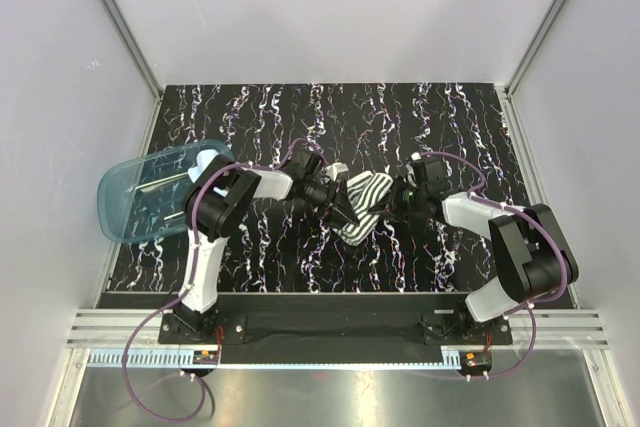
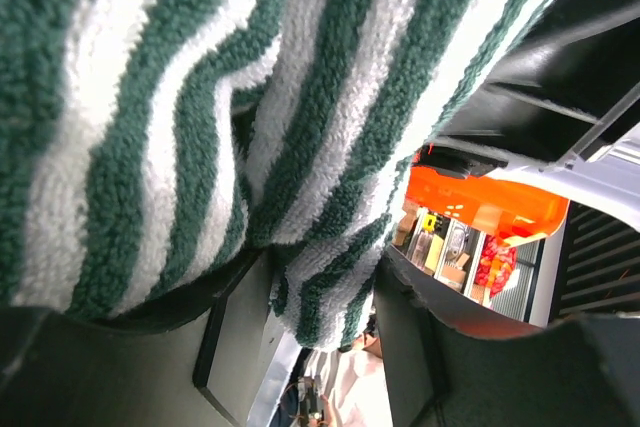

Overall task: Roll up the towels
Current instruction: Roll the towel

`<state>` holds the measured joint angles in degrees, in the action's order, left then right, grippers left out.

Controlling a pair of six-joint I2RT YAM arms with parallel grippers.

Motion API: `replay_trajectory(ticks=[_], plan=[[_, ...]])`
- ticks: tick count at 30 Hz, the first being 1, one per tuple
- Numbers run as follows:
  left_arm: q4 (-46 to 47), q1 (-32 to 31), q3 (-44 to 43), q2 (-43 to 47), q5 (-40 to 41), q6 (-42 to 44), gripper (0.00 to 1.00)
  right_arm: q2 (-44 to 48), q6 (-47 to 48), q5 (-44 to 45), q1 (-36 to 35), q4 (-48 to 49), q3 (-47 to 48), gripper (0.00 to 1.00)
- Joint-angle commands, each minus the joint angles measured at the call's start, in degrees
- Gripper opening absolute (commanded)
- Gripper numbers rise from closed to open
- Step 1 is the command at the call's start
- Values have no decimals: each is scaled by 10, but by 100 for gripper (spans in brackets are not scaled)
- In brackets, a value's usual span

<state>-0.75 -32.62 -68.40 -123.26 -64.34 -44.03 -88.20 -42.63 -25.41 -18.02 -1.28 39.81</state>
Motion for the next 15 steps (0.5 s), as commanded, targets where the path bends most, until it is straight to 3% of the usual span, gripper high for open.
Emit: replay_trajectory(ticks=[1, 3, 5, 12, 13, 15], plan=[[-28, -2, 3, -32, 74, 13, 50, -19, -8, 33, -4, 30, 2, 9], [-45, -2, 3, -19, 96, 23, 51, -21, -6, 41, -6, 16, 4, 0], [-98, -2, -9, 6, 128, 40, 52, -21, 0, 49, -5, -16, 10, 0], [-214, -10, -18, 133, 370, 116, 63, -20, 22, 68, -6, -127, 46, 0], [-224, -14, -18, 148, 394, 125, 74, -20, 23, 69, -6, -134, 48, 0], [-236, -29, -17, 194, 472, 145, 82, -20, 27, 71, -8, -151, 58, 0]])
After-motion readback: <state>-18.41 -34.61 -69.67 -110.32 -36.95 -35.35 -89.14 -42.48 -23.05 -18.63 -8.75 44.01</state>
